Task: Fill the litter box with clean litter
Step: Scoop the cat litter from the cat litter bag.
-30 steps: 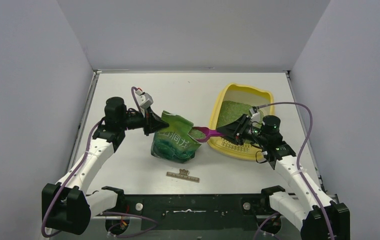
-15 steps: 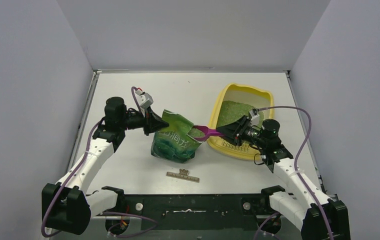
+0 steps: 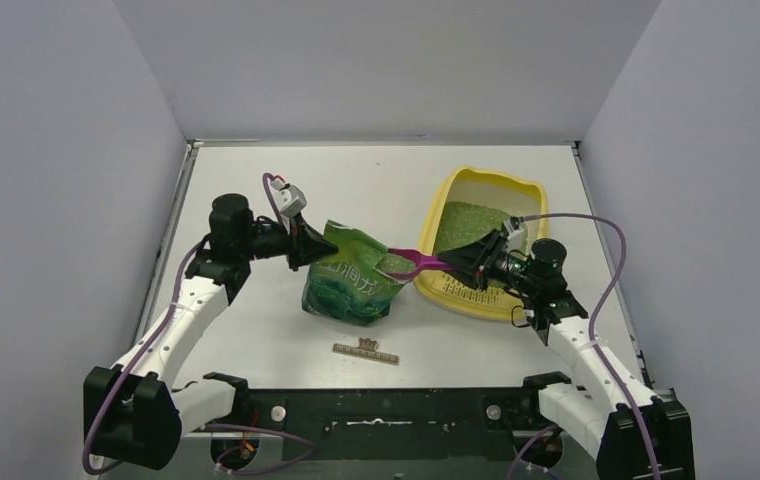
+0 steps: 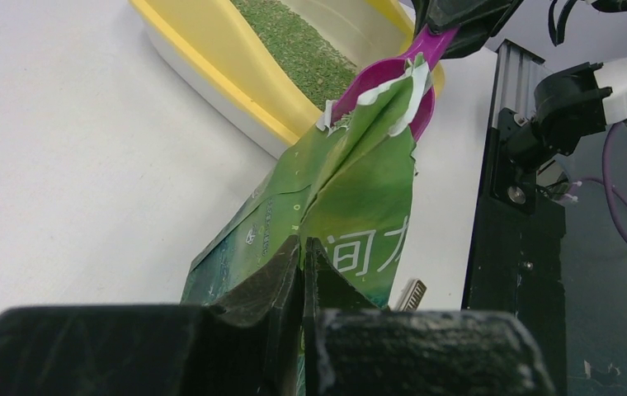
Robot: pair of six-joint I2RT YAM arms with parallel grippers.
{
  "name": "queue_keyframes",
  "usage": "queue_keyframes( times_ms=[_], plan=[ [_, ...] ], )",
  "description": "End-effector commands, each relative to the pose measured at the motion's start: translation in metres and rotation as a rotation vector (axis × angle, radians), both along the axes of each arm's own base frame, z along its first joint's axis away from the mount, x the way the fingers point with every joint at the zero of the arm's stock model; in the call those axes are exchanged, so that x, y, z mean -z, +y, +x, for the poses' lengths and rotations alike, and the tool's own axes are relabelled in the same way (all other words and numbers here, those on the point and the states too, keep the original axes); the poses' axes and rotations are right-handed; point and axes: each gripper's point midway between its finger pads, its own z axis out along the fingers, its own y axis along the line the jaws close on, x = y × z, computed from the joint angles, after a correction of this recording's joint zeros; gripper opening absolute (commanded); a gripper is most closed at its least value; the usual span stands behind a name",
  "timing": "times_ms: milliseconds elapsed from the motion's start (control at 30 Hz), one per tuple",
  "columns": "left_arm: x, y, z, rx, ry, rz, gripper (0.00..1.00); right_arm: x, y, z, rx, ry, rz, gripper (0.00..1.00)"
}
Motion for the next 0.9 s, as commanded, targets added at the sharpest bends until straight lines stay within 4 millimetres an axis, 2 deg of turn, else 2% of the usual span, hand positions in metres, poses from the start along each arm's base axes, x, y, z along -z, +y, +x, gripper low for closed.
queue_keyframes(
  times_ms=[0,867],
  plan=[
    [-0.026,-0.003,0.003,0.019,-0.092,-0.025,0.0,-0.034,-0.003,-0.004,-0.033,-0.135,0.009,0.0],
    [-0.02,0.0,0.009,-0.021,-0.098,-0.007,0.0,-0.044,-0.04,-0.006,-0.012,-0.143,0.024,0.0]
  ],
)
